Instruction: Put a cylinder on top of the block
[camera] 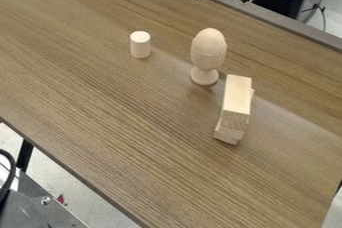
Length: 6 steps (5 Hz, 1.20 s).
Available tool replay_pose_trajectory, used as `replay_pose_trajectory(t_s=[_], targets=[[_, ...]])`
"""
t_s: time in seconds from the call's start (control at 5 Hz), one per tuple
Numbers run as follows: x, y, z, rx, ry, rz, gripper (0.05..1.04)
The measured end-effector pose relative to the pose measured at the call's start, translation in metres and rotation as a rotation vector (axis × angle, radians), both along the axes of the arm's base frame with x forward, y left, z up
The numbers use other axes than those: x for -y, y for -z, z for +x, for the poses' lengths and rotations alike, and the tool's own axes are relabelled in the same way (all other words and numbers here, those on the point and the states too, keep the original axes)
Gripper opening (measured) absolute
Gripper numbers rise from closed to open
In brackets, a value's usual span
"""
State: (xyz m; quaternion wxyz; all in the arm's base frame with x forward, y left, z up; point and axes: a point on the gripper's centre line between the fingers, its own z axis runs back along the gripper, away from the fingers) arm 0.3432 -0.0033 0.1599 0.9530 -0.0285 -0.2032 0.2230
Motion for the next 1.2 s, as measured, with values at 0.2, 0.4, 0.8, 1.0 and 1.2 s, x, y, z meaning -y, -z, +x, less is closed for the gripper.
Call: replay_pose_trajectory(t_s=[0.2,0.4,0.8,1.0,1.2], targets=[[-0.001,0.012,-0.002,-0.037,-0.003,0.002,1.0],[-0.016,0.019,-0.008,-0.086,-0.048,0.026,1.0],[-0.059,0.042,-0.014,-0.162,-0.167,0.047,1.0],[-0.073,0.057,-0.013,-0.189,-0.207,0.029,1.0],[-0.083,0.064,-0.007,-0.202,-0.232,0.008,1.0]])
